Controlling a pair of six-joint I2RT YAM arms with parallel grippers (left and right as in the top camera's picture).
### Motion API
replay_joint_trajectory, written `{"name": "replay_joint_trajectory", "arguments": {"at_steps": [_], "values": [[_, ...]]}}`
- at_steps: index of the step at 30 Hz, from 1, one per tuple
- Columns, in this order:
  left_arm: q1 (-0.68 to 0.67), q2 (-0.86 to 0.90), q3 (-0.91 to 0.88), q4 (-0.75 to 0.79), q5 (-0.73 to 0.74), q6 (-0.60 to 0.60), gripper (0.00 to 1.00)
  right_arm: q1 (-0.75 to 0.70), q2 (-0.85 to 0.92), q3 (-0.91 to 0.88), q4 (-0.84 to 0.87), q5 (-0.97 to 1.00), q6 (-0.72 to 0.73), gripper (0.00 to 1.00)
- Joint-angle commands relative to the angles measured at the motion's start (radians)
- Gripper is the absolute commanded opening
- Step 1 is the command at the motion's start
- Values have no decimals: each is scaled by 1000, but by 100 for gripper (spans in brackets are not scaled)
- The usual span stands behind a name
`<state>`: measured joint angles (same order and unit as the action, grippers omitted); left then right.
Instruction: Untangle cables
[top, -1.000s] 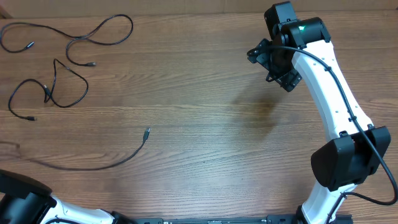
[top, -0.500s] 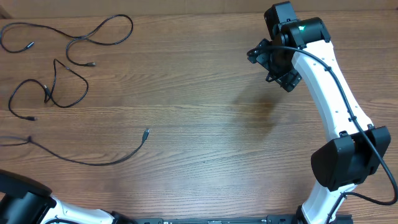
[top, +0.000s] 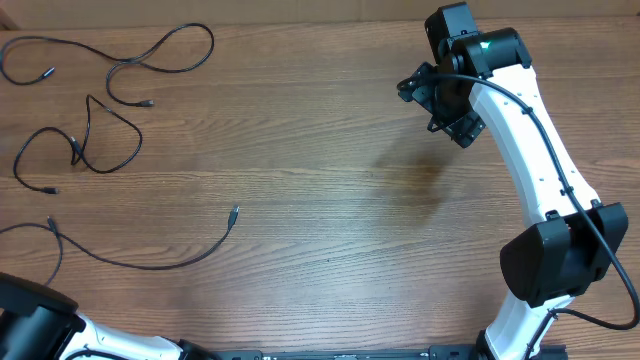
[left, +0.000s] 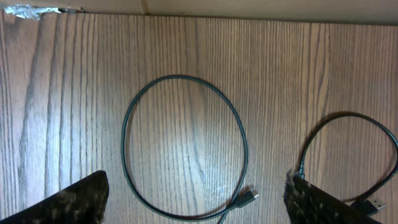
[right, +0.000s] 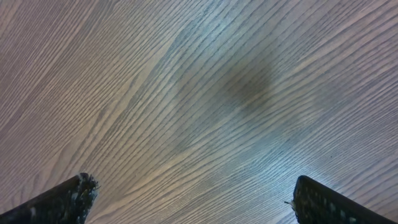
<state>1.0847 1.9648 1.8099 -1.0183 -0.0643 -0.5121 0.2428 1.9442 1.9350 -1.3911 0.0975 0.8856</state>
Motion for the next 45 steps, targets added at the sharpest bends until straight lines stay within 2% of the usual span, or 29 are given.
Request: {"name": "replay_joint_trajectory", "arguments": {"at_steps": [1, 4, 5, 7, 9, 16, 20, 21, 24, 26, 29, 36, 41, 45], "values": [[1, 10, -10, -19, 140, 19, 89, -3, -3, -5, 1, 14, -4, 100], [-5, 10, -10, -41, 380, 50, 90, -3, -3, -5, 1, 14, -4, 100], [-23, 10, -10, -57, 527, 96, 89, -3, -3, -5, 1, 14, -4, 100], [-58, 10, -11, -79, 625, 139, 86, -3, -3, -5, 1, 14, -4, 100], [-110, 10, -10, -114, 655, 156, 84, -3, -3, -5, 1, 14, -4, 100], [-401, 10, -43, -217, 540, 190, 82, -3, -3, -5, 1, 14, -4, 100], [-569, 10, -96, -235, 524, 135, 88, -3, -3, -5, 1, 14, -4, 100], [-608, 10, -114, -232, 508, 97, 88, -3, -3, -5, 1, 14, -4, 100], [-788, 10, -202, -210, 257, -299, 91, -3, -3, -5, 1, 14, -4, 100], [-831, 10, -218, -182, 246, -327, 90, -3, -3, -5, 1, 14, -4, 100], [-856, 3, -218, -179, 248, -325, 91, -3, -3, -5, 1, 14, -4, 100], [-817, -76, -218, -291, 206, -293, 90, -3, -3, -5, 2, 14, -4, 100], [-818, -190, -244, -316, 143, -272, 88, -3, -3, -5, 1, 14, -4, 100], [-824, -318, -343, -303, 142, -262, 89, -3, -3, -5, 1, 14, -4, 100]]}}
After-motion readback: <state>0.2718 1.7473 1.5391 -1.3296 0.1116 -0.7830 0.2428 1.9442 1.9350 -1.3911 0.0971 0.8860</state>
